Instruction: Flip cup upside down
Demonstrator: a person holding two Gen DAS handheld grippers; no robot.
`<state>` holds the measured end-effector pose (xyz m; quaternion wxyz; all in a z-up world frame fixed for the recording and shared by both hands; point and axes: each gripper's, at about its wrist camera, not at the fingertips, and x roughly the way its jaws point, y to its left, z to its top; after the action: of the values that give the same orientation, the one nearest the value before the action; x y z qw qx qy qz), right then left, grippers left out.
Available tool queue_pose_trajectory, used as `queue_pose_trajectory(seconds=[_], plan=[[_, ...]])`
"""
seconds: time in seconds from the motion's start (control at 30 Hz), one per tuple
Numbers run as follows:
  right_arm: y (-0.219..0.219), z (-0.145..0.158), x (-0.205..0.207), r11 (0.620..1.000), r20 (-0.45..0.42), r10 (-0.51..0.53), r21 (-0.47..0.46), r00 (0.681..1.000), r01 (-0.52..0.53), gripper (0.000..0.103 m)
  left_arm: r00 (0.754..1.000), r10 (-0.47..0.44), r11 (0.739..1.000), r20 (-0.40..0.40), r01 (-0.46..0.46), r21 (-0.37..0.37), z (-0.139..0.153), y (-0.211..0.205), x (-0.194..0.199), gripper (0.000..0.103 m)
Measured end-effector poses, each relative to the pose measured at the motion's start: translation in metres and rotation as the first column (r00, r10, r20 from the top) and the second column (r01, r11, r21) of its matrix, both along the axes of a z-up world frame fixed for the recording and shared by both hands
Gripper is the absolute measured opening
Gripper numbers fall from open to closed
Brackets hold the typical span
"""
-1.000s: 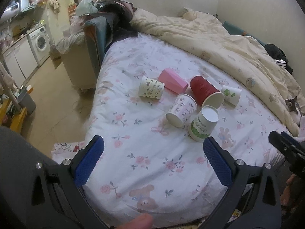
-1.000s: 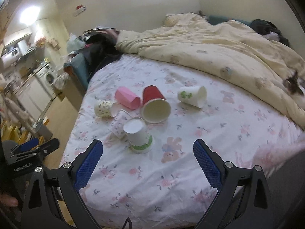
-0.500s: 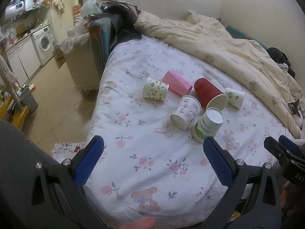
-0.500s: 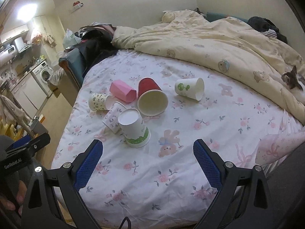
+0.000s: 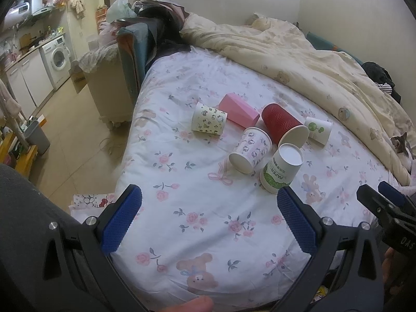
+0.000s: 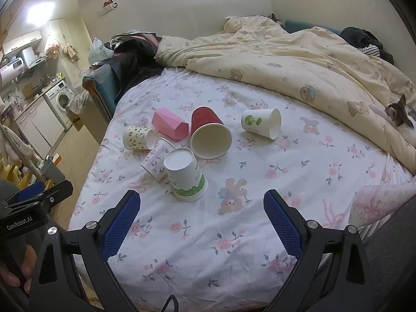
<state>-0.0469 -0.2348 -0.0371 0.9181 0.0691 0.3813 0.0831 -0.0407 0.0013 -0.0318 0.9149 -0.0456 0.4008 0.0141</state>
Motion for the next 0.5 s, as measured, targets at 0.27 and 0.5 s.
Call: queue_pose_trajectory(seconds=[0.27,0.5], plan=[[0.0028,-0.0003,-0.0006,1.0,-0.005,0.008,0.0,1.0,-0.008,0.098,1.0,-0.004,1.0,-0.004,0.004,0.003,-0.0008,-0.0006,0.0005,0.103],[0.0055,-0.0004,-0.0018,1.0,0.003,0.013,-0.004,1.0,-0.013,0.098,1.0,-0.003,1.0,-0.004,0.003,0.001,-0.0009,-0.0007,0.0004,0.103]])
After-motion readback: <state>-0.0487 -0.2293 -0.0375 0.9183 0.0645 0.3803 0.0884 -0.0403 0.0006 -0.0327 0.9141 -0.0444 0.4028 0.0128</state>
